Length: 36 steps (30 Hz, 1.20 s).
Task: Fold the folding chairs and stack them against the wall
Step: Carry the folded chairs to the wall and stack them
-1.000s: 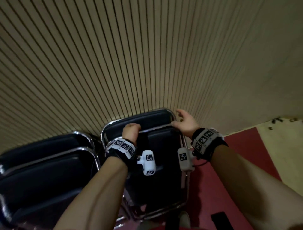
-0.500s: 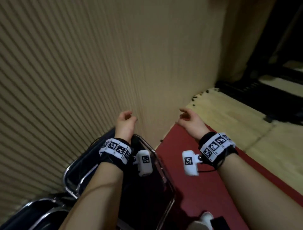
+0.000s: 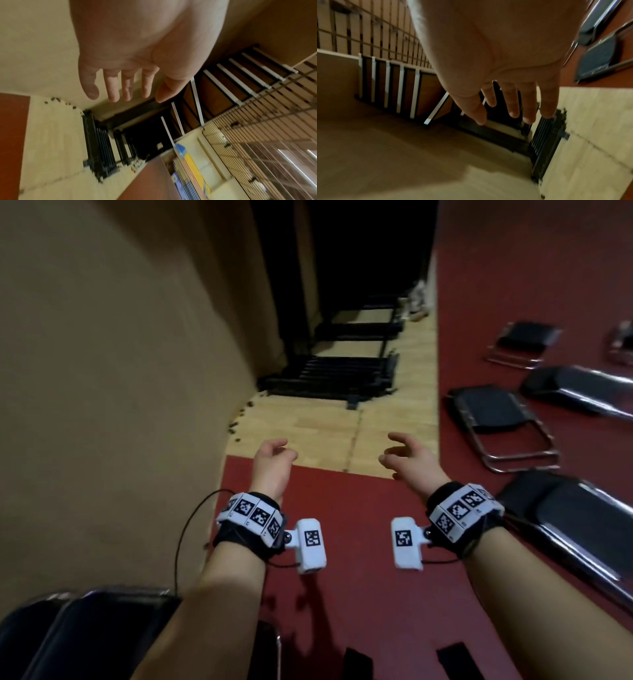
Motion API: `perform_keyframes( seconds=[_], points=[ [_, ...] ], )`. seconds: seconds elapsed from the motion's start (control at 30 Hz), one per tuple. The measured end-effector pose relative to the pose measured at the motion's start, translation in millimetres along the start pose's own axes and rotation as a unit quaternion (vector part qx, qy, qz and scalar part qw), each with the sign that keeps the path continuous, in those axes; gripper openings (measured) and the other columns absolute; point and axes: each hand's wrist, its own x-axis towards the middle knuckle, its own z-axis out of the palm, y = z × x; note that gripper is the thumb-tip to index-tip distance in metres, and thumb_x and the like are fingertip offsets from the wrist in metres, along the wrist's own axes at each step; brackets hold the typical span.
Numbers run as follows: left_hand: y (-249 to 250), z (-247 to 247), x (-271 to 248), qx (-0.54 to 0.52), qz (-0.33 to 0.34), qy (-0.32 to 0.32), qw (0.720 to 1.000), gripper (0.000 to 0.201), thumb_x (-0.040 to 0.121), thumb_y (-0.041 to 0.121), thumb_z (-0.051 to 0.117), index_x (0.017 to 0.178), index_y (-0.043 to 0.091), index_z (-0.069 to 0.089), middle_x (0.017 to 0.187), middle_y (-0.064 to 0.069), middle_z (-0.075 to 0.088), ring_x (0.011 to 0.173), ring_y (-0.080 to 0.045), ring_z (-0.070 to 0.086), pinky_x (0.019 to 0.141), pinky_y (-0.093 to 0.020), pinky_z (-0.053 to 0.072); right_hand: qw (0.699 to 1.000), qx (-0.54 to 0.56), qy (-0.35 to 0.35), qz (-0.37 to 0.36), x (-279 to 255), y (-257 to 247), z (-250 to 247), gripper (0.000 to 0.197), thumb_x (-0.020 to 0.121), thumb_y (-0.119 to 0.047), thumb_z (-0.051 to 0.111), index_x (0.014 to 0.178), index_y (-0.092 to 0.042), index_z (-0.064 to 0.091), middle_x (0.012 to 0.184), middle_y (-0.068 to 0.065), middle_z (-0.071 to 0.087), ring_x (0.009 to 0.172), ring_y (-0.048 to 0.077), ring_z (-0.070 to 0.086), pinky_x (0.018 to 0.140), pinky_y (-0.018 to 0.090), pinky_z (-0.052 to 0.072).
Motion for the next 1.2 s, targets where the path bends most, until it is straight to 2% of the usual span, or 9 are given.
perform_keyframes(
  seconds=[0.17,0.27,0.37,0.43,0.5,0.67,0.87,1.0,1.2],
  points=[
    [30,176,-24,0.051,0.02,-0.138,0.989,0.036,0.093,0.011,0.058,0.129,0.015,0.059,0.123,-0.004,0.059,0.113,-0.022,0.056,0.09,-0.034,0.045,0.991,0.009,0.124,0.05,-11,58,-163,0.051,0.086,-0.018,0.072,0.132,-0.022,0.053,0.111,0.009,0.066,0.099,0.029,0.065,0.088,0.044,0.052],
    [42,271,-47,0.067,0.026,-0.202,0.977,0.035,0.092,0.013,0.059,0.126,0.018,0.061,0.123,-0.004,0.061,0.115,-0.023,0.056,0.099,-0.044,0.047,0.978,0.022,0.194,0.076,-27,93,-247,0.05,0.086,-0.017,0.072,0.133,-0.018,0.054,0.109,0.008,0.065,0.088,0.023,0.064,0.078,0.036,0.054],
    [52,355,-72,0.079,0.036,-0.258,0.962,0.033,0.092,0.013,0.06,0.124,0.019,0.061,0.122,-0.003,0.061,0.112,-0.02,0.057,0.102,-0.045,0.048,0.959,0.031,0.261,0.101,-47,121,-317,0.042,0.089,-0.012,0.068,0.128,-0.022,0.055,0.106,0.008,0.065,0.077,0.019,0.063,0.062,0.021,0.054],
    [58,404,-88,0.086,0.043,-0.289,0.953,0.032,0.092,0.012,0.06,0.124,0.018,0.062,0.119,-0.003,0.062,0.104,-0.018,0.058,0.096,-0.04,0.049,0.948,0.039,0.296,0.112,-59,139,-357,0.042,0.089,-0.012,0.067,0.129,-0.019,0.055,0.107,0.009,0.065,0.079,0.018,0.062,0.062,0.02,0.05],
    [60,443,-102,0.094,0.049,-0.316,0.943,0.031,0.093,0.011,0.059,0.123,0.016,0.061,0.116,-0.003,0.062,0.091,-0.012,0.057,0.085,-0.036,0.049,0.938,0.045,0.321,0.121,-67,157,-386,0.048,0.088,-0.013,0.068,0.133,-0.016,0.054,0.107,0.011,0.066,0.082,0.02,0.063,0.07,0.029,0.052],
    [65,515,-121,0.106,0.056,-0.363,0.924,0.031,0.091,0.009,0.062,0.121,0.015,0.062,0.112,-0.003,0.063,0.095,-0.014,0.057,0.092,-0.036,0.047,0.915,0.094,0.364,0.147,-81,194,-434,0.048,0.086,-0.017,0.068,0.132,-0.021,0.054,0.105,0.009,0.067,0.087,0.023,0.066,0.08,0.036,0.054],
    [69,585,-117,0.113,0.064,-0.406,0.905,0.03,0.089,0.009,0.062,0.118,0.016,0.063,0.112,-0.003,0.065,0.106,-0.017,0.059,0.093,-0.037,0.046,0.894,0.131,0.394,0.166,-68,223,-472,0.049,0.085,-0.015,0.068,0.131,-0.022,0.053,0.092,0.005,0.066,0.077,0.019,0.064,0.072,0.034,0.051],
    [71,630,-89,0.126,0.057,-0.43,0.892,0.03,0.089,0.01,0.062,0.119,0.018,0.063,0.114,-0.002,0.064,0.108,-0.018,0.058,0.095,-0.037,0.046,0.882,0.149,0.411,0.174,-33,237,-493,0.057,0.078,-0.022,0.069,0.132,-0.017,0.053,0.095,0.009,0.067,0.073,0.018,0.061,0.072,0.034,0.047],
    [84,701,-3,0.131,0.059,-0.452,0.88,0.031,0.089,0.007,0.061,0.119,0.016,0.063,0.114,-0.004,0.064,0.099,-0.014,0.059,0.082,-0.03,0.045,0.869,0.155,0.433,0.181,65,244,-515,0.047,0.09,-0.012,0.065,0.134,-0.016,0.051,0.098,0.006,0.065,0.076,0.017,0.065,0.068,0.031,0.048]
  ],
)
